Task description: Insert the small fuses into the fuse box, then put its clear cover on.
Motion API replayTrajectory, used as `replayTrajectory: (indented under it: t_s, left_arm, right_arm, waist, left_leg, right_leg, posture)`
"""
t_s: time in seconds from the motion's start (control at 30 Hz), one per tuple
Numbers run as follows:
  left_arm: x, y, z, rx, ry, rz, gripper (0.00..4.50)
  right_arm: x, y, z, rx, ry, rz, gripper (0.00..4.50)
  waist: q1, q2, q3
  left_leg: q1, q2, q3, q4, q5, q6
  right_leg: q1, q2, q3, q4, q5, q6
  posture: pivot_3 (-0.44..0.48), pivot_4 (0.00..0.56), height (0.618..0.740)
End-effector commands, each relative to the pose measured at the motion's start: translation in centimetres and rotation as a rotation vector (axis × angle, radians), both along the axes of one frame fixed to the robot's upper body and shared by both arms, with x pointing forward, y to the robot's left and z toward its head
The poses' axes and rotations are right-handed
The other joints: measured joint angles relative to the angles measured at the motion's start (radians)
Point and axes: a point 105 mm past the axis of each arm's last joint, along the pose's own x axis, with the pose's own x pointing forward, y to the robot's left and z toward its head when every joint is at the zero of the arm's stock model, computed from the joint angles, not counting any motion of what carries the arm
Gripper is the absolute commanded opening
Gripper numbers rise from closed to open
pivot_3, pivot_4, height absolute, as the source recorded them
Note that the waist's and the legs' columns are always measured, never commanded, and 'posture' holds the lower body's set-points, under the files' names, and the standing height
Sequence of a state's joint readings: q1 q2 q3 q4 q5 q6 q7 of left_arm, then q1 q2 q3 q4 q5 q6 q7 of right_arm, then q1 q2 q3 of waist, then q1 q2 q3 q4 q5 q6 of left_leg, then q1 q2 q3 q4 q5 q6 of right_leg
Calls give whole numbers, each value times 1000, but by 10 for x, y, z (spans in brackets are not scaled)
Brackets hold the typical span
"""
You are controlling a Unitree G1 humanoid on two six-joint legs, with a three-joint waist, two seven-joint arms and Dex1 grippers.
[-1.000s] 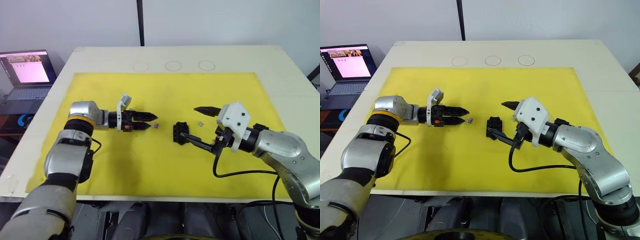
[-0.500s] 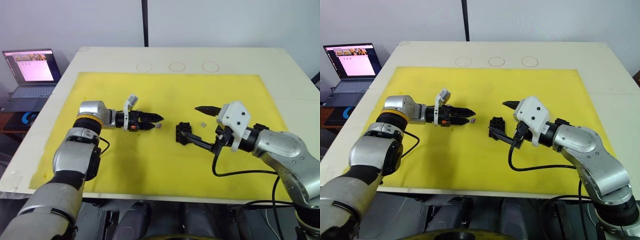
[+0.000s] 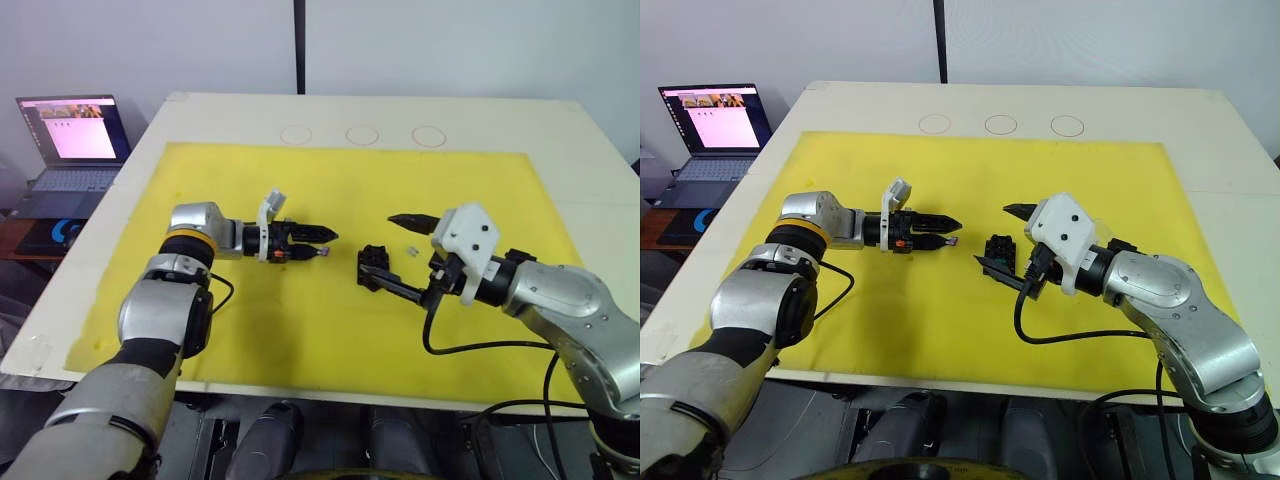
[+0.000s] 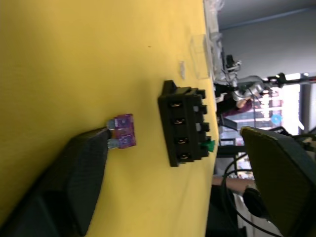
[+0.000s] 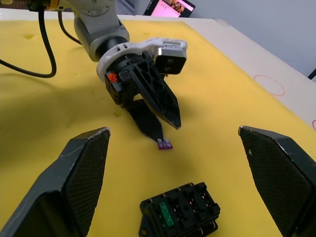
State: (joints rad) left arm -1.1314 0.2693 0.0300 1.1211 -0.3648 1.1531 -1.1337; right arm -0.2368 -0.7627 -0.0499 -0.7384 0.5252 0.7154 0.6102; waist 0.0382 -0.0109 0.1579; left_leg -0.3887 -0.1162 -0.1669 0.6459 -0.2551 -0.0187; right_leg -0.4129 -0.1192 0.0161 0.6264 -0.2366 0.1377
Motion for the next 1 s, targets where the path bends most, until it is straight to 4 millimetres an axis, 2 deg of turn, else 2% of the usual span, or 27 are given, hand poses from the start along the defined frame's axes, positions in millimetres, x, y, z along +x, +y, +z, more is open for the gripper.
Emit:
replayTrajectory:
  t_s: [0.03, 0.2, 0.3, 0.33, 0.47, 0.57, 0.8, 0.93, 1.0]
  left_arm:
    - [-4, 3, -27, 80, 54, 32, 3211]
    - [-7, 9, -48, 164, 67, 54, 1355]
    - [-8, 12, -53, 187, 77, 71, 261]
    - [-7, 13, -54, 186, 82, 81, 31]
    - [-10, 18, -58, 200, 91, 83, 31]
    - [-10, 20, -55, 185, 91, 83, 31]
    - [-7, 24, -20, 53, 43, 37, 31]
    - [3, 34, -3, 37, 4, 101, 31]
    - [-3, 37, 16, -6, -9, 83, 31]
  right_arm:
    - [-5, 3, 10, 6, -51, 12, 4500]
    - [-5, 6, 11, 8, -53, 24, 4500]
    - [-4, 7, 12, 10, -56, 28, 4500]
    - [-4, 7, 12, 10, -56, 29, 4500]
    - [-3, 7, 12, 10, -59, 31, 4500]
    - [-2, 6, 12, 12, -59, 27, 4500]
    - [-1, 2, 11, 13, -58, 20, 4500]
    - [0, 0, 12, 13, -60, 14, 4500]
    - [0, -1, 11, 20, -59, 4, 4500]
  waist:
    - [-1, 0, 0]
    - [-1, 0, 0]
    - [-1, 1, -1]
    - [-1, 1, -1]
    - [-4, 2, -1]
    - [-8, 4, -3]
    - [-33, 4, -3]
    - [-38, 3, -2]
    - [-46, 2, -2]
  left_leg:
    - [0, 0, 0, 0, 0, 0]
    - [2, 0, 0, 0, 0, 0]
    - [5, 0, 0, -1, -1, 2]
    - [6, 0, 0, -1, -1, 2]
    - [15, 1, 2, -5, -2, 2]
    - [16, 1, 2, -6, -2, 2]
    - [15, 1, 2, -10, -2, 2]
    - [14, 2, 2, -13, -1, 1]
    - [14, 2, 2, -13, -1, 1]
  right_leg:
    - [0, 0, 0, 0, 0, 0]
    - [1, 0, 0, 0, 0, 0]
    - [4, 0, 0, 0, 0, 0]
    - [5, 0, 0, -1, 0, 0]
    - [13, 0, 1, -4, -1, 1]
    - [14, 0, 1, -5, -1, 1]
    - [11, 0, 1, -6, -1, 1]
    - [8, 0, 2, -7, -1, 1]
    - [8, 0, 3, -7, -1, 1]
  posture:
    - [0, 150, 740]
    - [0, 150, 740]
    - [0, 150, 740]
    - [0, 150, 740]
    - [0, 150, 740]
    - [0, 150, 740]
    - [0, 150, 740]
    - [0, 150, 740]
    - [0, 150, 740]
